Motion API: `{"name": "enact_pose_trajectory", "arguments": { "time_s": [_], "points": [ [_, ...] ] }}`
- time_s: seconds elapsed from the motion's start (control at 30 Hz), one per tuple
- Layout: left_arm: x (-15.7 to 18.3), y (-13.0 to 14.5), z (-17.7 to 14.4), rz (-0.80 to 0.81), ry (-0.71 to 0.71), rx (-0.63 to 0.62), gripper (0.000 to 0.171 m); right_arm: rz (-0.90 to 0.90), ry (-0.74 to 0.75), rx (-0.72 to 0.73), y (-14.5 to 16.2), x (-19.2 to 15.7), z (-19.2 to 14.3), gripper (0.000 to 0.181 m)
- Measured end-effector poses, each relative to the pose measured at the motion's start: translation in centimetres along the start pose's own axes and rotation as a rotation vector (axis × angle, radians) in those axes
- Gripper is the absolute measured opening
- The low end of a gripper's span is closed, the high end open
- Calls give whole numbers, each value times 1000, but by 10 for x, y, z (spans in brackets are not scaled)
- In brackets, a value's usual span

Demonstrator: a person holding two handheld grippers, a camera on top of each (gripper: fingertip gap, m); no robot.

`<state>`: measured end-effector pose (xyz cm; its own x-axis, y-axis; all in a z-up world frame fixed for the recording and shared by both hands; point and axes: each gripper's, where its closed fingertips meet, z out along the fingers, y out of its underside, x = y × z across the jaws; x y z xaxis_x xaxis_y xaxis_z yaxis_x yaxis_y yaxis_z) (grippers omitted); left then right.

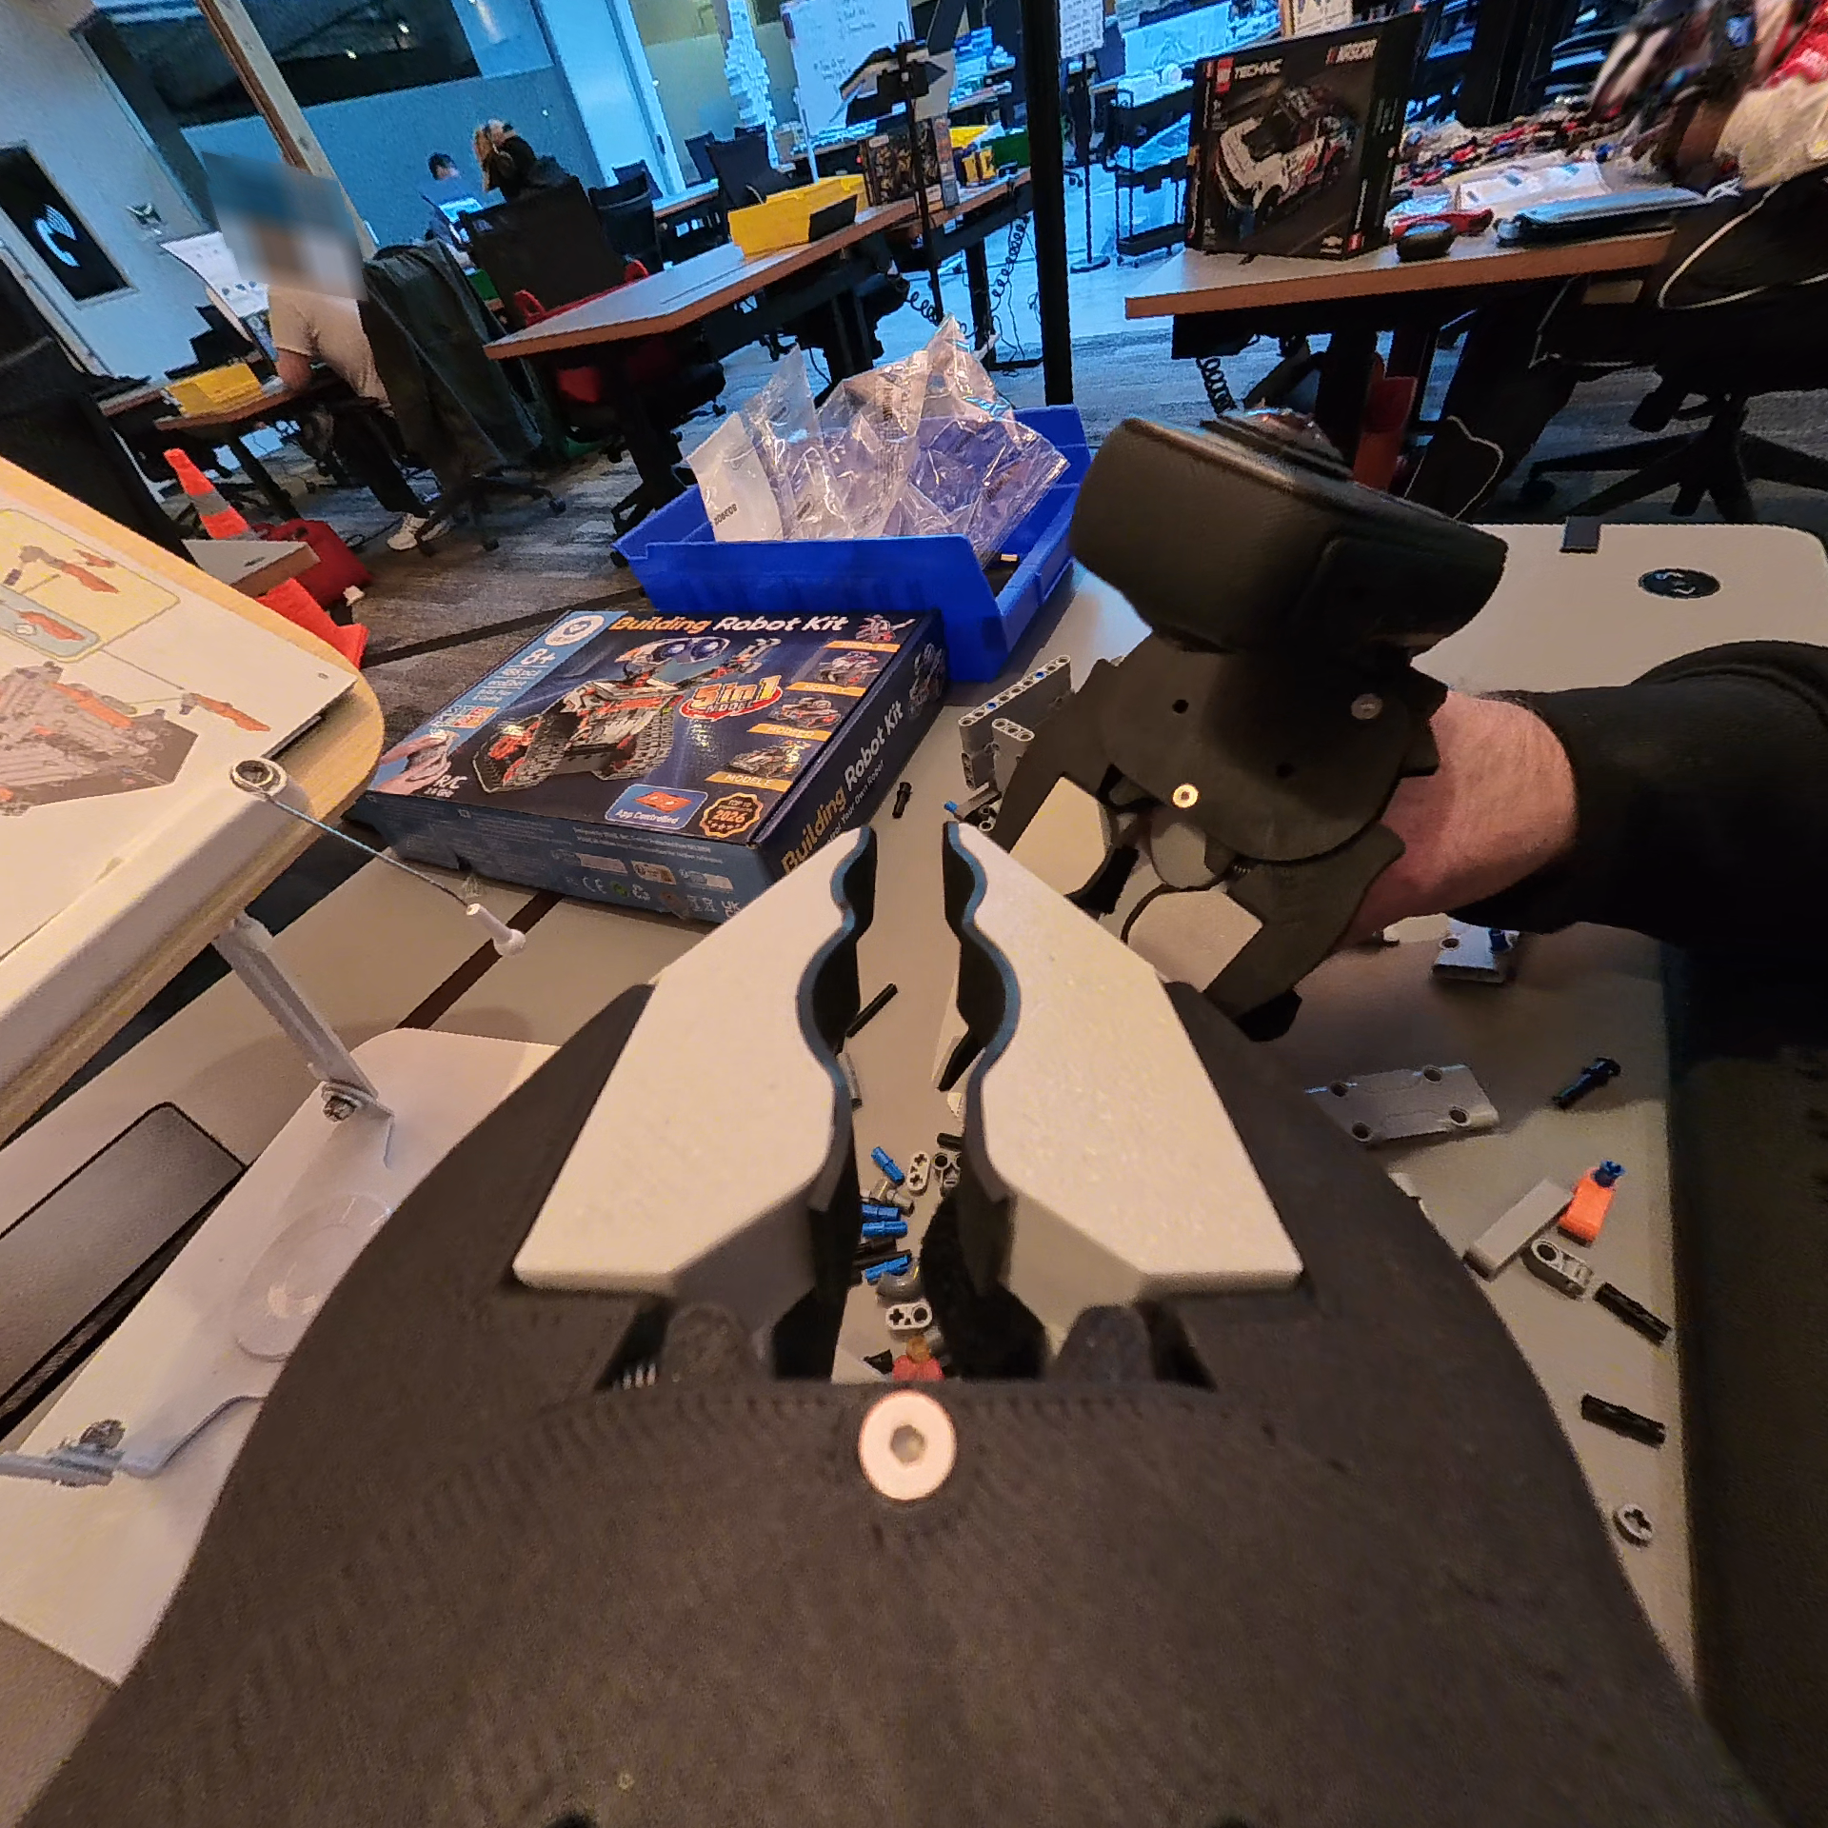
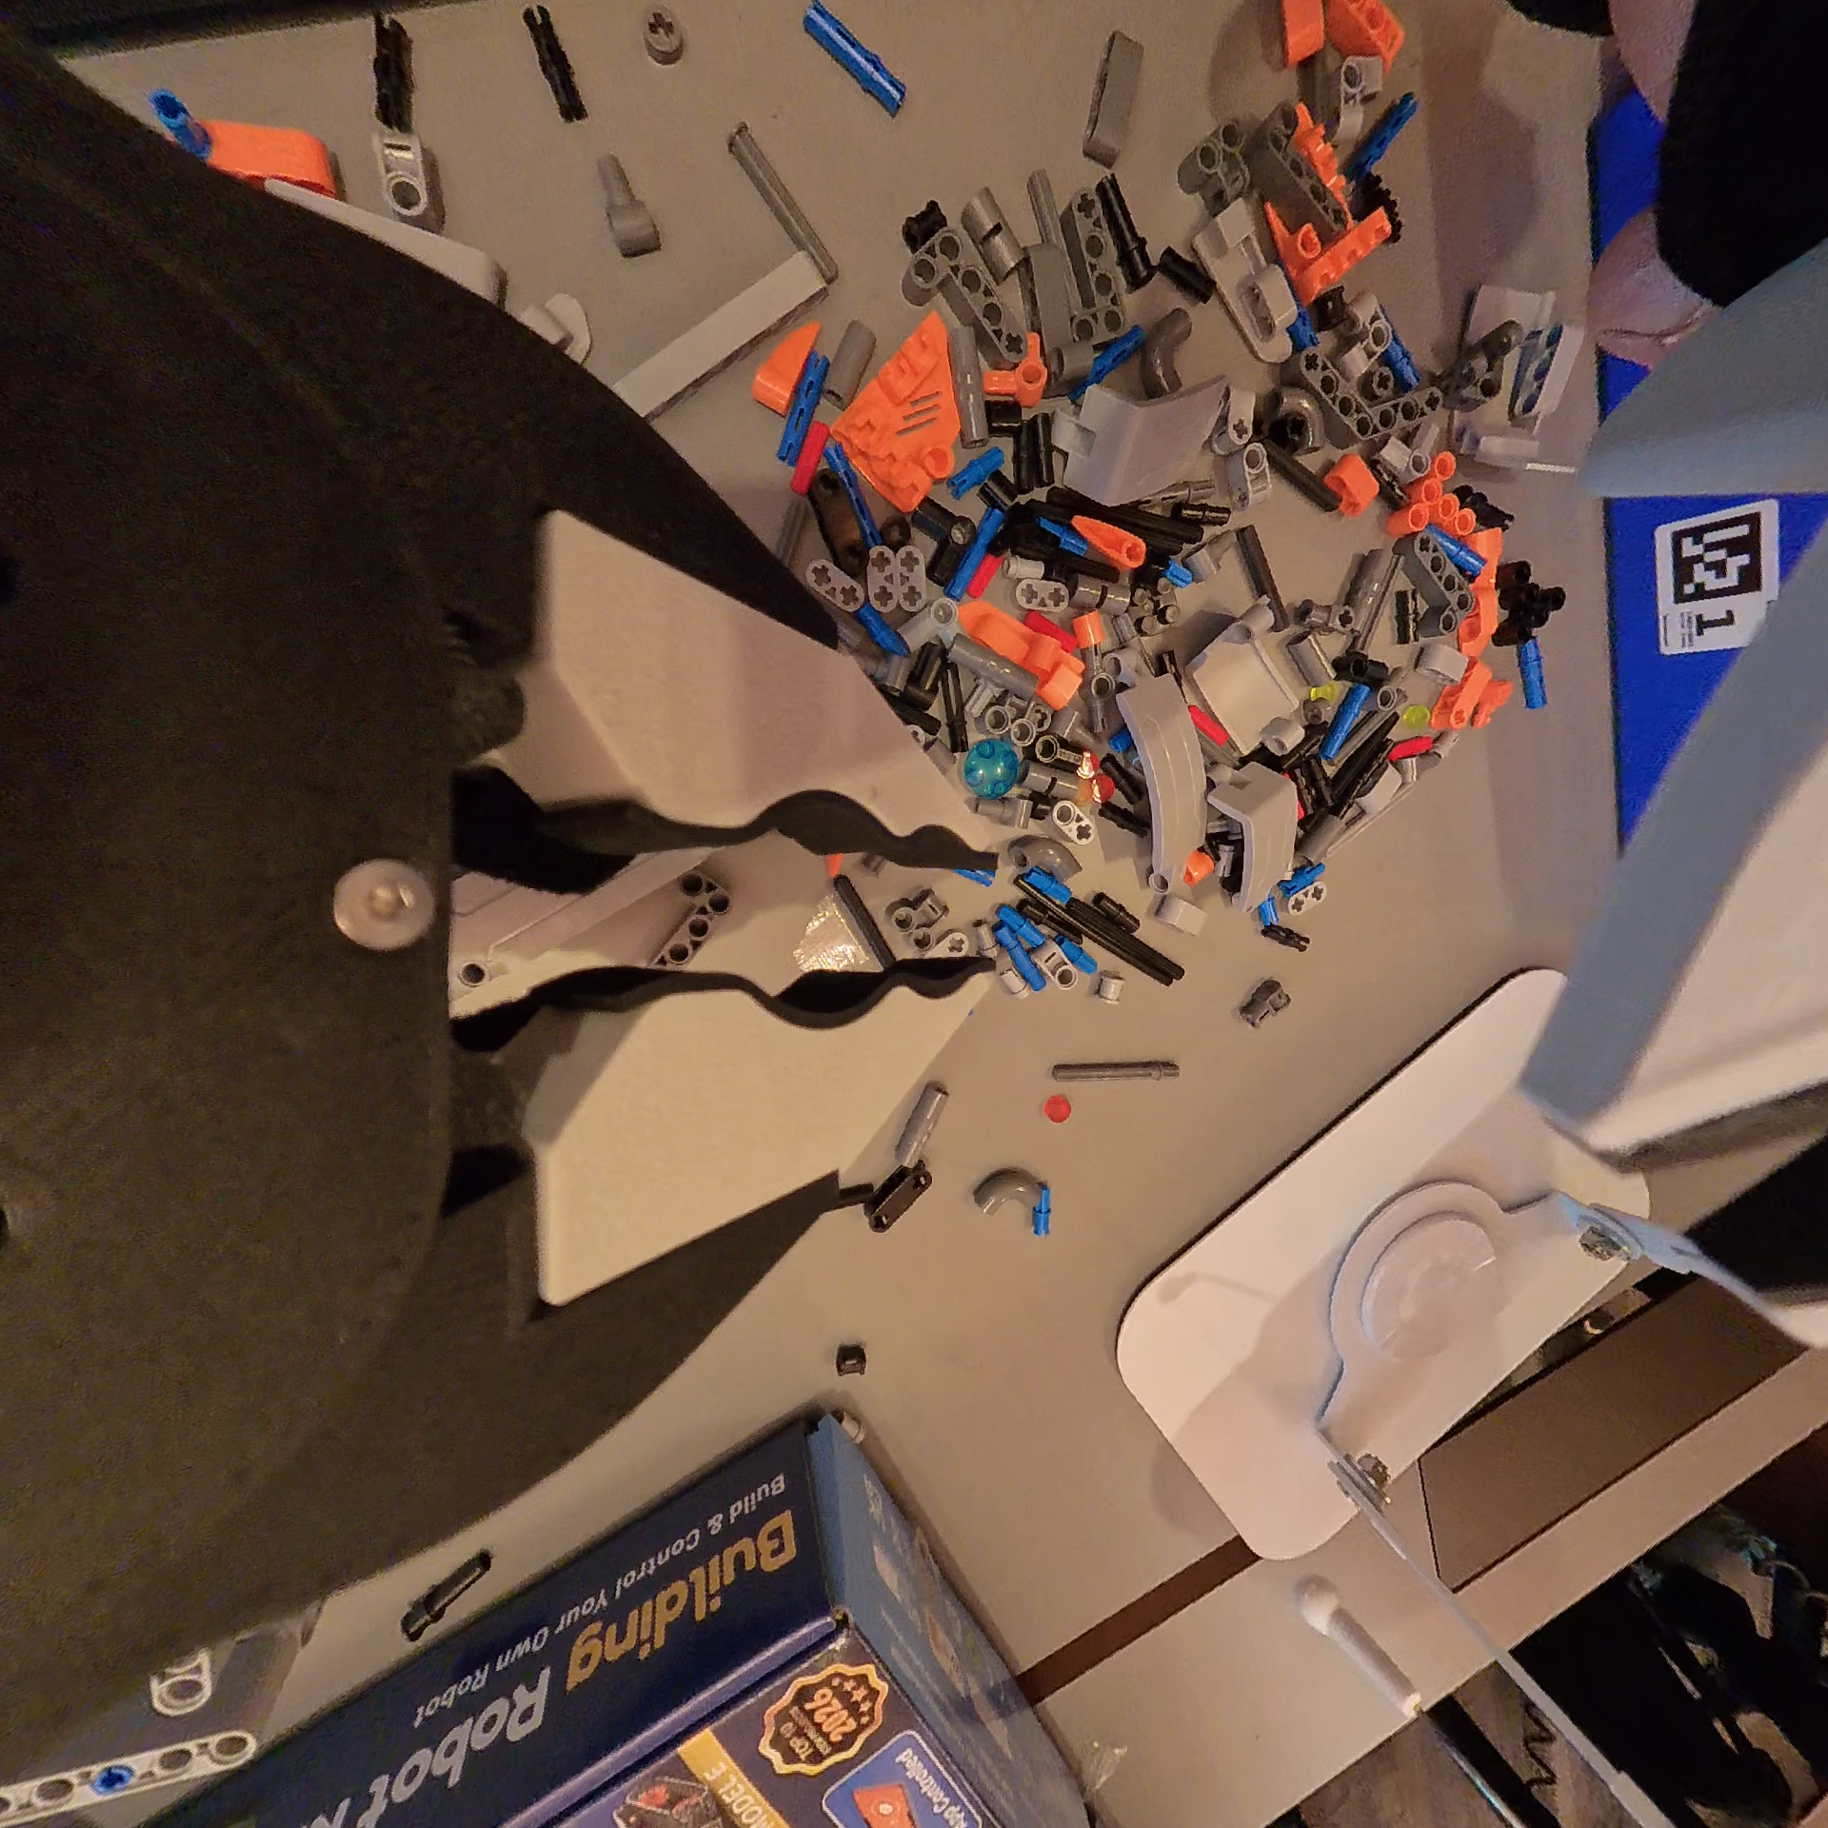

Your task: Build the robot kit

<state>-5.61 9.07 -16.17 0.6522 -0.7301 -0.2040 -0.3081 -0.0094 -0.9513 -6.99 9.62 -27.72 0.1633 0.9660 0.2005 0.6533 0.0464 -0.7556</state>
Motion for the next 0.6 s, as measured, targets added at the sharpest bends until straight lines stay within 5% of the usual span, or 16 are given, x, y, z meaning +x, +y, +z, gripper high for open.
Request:
{"name": "enact_pose_trajectory", "arguments": {
  "time_s": [0.6],
  "points": [
    [-57,-37,-57,-84,-263,190,11,201,192,13,16,58,-23,15]
  ]
}}
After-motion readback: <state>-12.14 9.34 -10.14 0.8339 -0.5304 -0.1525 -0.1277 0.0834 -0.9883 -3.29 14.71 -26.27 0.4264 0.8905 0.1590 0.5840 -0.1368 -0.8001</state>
